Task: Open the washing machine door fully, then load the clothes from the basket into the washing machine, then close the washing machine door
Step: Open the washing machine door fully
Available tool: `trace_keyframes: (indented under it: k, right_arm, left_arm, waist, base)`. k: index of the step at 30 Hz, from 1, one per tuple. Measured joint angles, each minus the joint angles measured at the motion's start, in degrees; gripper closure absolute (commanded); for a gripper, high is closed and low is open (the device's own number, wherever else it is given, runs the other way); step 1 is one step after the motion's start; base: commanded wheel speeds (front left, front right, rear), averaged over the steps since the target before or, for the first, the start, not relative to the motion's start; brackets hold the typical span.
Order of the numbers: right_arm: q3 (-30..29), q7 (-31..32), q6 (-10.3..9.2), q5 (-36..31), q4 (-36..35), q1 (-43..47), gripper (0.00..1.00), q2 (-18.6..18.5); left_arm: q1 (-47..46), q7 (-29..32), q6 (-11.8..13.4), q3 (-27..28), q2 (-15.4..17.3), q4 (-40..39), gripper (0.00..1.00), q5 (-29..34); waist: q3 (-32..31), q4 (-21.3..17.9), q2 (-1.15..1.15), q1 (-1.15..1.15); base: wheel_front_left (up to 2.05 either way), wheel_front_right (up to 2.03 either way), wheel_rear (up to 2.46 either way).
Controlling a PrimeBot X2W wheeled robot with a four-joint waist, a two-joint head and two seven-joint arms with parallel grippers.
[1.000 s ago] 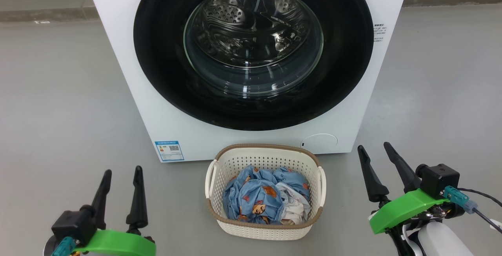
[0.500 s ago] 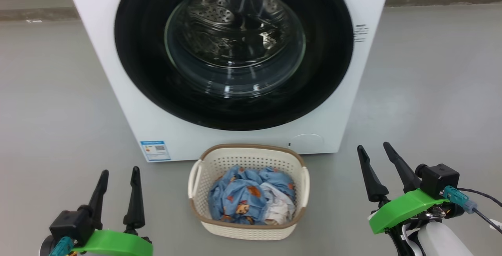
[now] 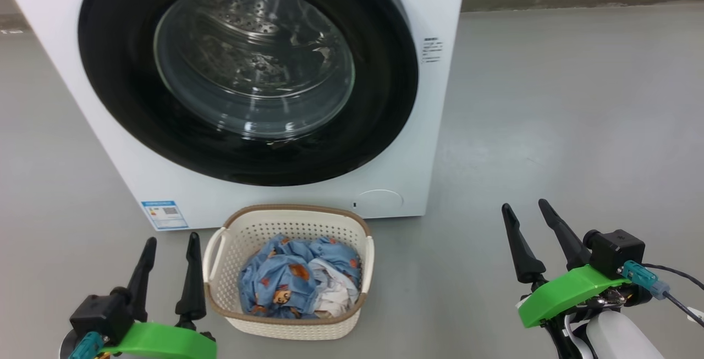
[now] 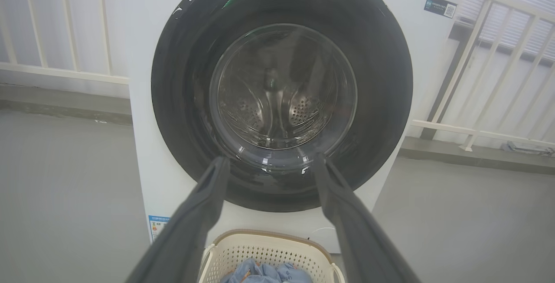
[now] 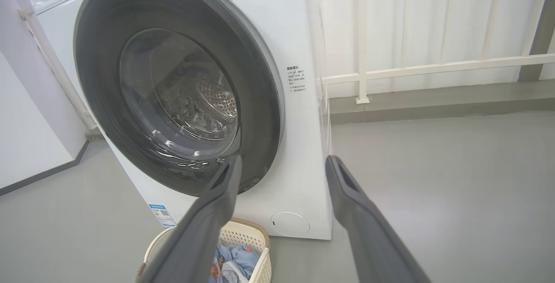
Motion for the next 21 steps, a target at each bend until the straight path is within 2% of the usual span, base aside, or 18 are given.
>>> trace_keyframes:
  k: [6,21]
  right_arm:
    - [-0.05,0.00,0.00,0.00,0.00,0.00,0.00,-0.02]
    - [-0.02,0.00,0.00,0.00,0.03,0.01,0.00,0.02]
  left_arm:
    - [0.00,0.00,0.03,-0.12,0.01,-0.04,0.00,-0.02]
    - [0.00,0.00,0.19,-0.34,0.29,0.11,0.00,-0.62]
  waist:
    - [-0.05,-0.01,0.00,0.00]
    - [-0.20,0.31,0.00,0.00]
  base:
    - [0.37,0.37,-0.75]
    - [0.01,0.01,-0.02]
